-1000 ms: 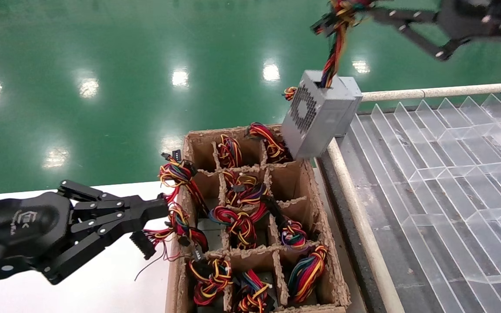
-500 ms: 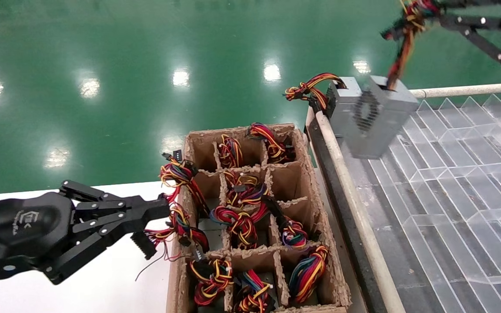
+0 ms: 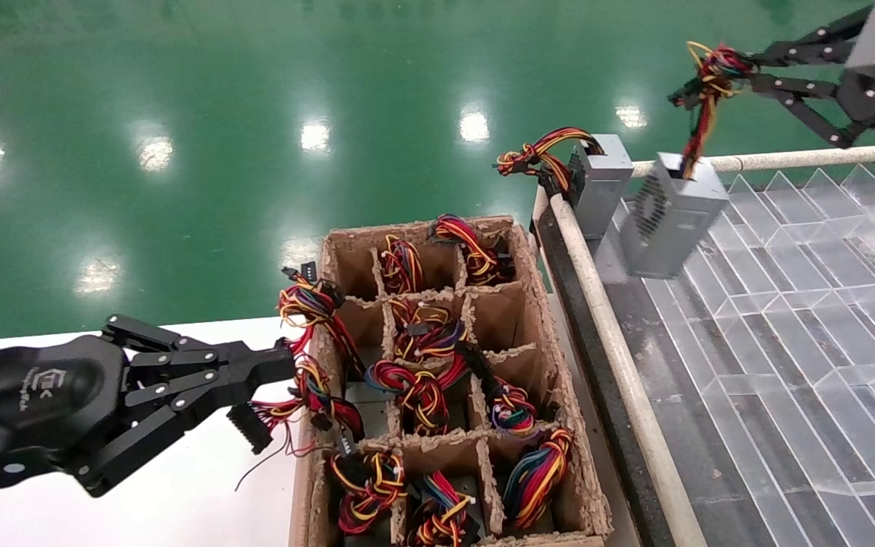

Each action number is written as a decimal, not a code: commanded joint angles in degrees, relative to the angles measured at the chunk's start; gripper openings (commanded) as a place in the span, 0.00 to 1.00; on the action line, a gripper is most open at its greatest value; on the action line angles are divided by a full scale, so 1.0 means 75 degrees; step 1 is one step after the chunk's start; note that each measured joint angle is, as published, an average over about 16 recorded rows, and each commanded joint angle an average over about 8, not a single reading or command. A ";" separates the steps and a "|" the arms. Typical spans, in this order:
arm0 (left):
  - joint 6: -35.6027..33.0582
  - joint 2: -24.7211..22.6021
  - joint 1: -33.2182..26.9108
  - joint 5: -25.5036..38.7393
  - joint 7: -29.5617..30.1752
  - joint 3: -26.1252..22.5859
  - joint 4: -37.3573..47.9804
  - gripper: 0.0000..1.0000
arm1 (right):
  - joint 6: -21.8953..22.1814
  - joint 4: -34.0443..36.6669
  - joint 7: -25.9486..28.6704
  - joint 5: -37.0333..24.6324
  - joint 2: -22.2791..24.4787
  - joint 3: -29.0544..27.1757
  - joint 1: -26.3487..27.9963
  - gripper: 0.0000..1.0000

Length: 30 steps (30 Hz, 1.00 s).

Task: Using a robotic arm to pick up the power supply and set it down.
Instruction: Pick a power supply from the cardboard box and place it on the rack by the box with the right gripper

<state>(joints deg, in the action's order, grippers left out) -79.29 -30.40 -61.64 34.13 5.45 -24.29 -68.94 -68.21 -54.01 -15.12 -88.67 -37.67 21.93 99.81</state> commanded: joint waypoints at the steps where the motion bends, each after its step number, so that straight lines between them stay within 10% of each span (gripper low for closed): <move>1: 0.0000 0.0000 0.0000 0.0000 0.0000 0.0000 0.0000 0.00 | -0.0004 0.0297 -0.0296 0.0035 -0.0144 0.0007 0.0088 0.00; 30: 0.0000 0.0000 0.0000 0.0000 0.0000 0.0000 0.0000 0.00 | 0.0742 0.4184 -0.2721 -0.0303 -0.2166 0.0323 0.1170 0.00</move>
<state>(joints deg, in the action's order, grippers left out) -79.29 -30.40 -61.64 34.13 5.45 -24.29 -68.94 -63.04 -22.88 -35.30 -91.09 -53.68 24.47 108.54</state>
